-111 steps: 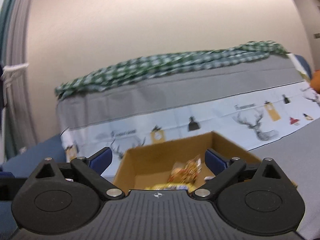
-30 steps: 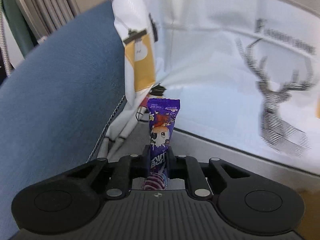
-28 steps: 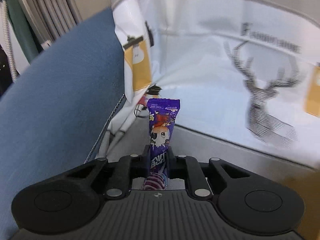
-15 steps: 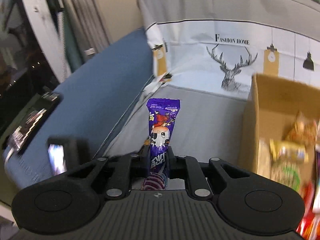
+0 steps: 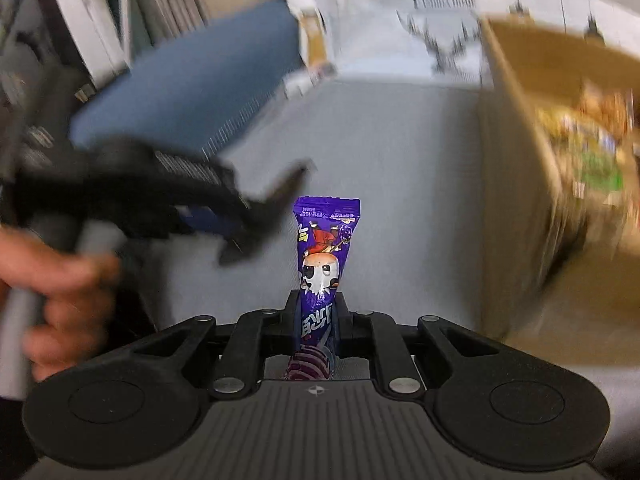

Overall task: Organize snacks
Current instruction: 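Lift the black cracker packet with the left tool while the right tool holds the purple bar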

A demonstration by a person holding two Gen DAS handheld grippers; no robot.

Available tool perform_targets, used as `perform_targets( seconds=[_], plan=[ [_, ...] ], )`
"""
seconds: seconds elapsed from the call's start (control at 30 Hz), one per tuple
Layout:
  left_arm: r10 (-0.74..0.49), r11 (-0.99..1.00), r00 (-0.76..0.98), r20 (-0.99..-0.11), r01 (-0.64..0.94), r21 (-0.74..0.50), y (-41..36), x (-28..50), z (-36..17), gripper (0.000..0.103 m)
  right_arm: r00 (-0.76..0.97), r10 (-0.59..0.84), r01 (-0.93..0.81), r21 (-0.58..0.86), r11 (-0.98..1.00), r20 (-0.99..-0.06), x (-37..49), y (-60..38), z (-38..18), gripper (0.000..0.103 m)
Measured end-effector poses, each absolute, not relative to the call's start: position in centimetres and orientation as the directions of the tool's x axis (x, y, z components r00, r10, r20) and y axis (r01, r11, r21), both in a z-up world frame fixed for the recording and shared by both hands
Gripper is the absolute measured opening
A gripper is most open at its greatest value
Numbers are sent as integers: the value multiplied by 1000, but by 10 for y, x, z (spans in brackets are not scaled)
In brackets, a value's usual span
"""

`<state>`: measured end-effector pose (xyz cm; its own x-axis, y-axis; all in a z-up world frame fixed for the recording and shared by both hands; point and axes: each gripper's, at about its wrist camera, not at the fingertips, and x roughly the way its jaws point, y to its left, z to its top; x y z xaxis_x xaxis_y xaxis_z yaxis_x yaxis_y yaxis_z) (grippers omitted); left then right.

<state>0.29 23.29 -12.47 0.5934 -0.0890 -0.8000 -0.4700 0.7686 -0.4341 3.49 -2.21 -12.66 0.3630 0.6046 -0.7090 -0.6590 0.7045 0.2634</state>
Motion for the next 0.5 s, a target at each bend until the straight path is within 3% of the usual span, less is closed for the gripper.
perform_targets(
  seconds=[0.5],
  plan=[
    [-54, 790, 587, -808, -470, -394, 225, 11, -130, 46, 354, 583, -609, 294, 737, -731, 53, -22, -149, 27]
  ],
)
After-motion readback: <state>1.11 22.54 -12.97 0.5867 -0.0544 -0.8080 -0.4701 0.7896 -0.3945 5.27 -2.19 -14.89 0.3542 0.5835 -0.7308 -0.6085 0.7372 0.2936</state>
